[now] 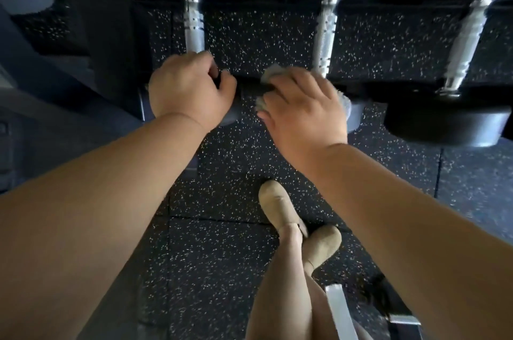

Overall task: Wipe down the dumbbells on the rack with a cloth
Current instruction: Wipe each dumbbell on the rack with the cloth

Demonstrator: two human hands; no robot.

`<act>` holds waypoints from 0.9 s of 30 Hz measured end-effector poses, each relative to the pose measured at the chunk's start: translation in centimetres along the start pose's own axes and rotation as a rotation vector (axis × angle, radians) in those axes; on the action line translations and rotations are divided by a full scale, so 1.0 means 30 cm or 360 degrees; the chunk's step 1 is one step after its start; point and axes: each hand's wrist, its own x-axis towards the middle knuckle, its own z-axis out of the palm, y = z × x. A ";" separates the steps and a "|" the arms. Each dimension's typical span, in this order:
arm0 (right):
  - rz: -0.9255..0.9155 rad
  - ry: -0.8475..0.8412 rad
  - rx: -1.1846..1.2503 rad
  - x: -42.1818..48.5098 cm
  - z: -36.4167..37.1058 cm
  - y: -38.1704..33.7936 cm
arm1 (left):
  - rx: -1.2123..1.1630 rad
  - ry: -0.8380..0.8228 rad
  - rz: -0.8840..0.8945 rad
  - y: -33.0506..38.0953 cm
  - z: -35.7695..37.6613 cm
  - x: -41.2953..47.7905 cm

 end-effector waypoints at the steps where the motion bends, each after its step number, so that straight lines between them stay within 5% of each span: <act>1: 0.0067 -0.0049 -0.0061 -0.015 -0.019 0.029 | -0.0018 -0.0012 -0.0011 0.003 -0.001 0.001; 4: 0.0739 -0.0239 0.0068 -0.100 -0.086 0.129 | -0.0001 -0.0042 -0.0021 0.004 -0.001 0.000; 7: 0.1260 -0.0142 0.0542 -0.161 -0.089 0.148 | 0.0011 -0.0049 -0.0040 0.009 0.003 0.004; 10: 0.1124 -0.0050 0.0238 -0.141 -0.050 0.063 | 0.0028 -0.0031 -0.0045 0.011 0.004 0.003; 13: 0.0673 0.0142 -0.0142 -0.107 0.021 -0.035 | 0.0042 -0.0040 -0.0018 0.016 0.001 0.002; 19: 0.0311 0.0255 -0.0181 -0.088 0.052 -0.032 | 0.0059 -0.0058 0.0042 0.016 -0.003 0.000; 23: 0.0981 0.0001 0.0101 -0.171 -0.025 0.095 | 0.0076 -0.0051 0.0046 0.018 -0.011 -0.004; 25: 0.1340 0.0237 0.0593 -0.185 -0.010 0.099 | 0.0095 -0.0074 0.0049 0.018 -0.013 -0.003; 27: 0.1466 0.0425 0.0636 -0.160 0.011 0.053 | 0.0090 -0.0105 0.0058 0.016 -0.013 -0.001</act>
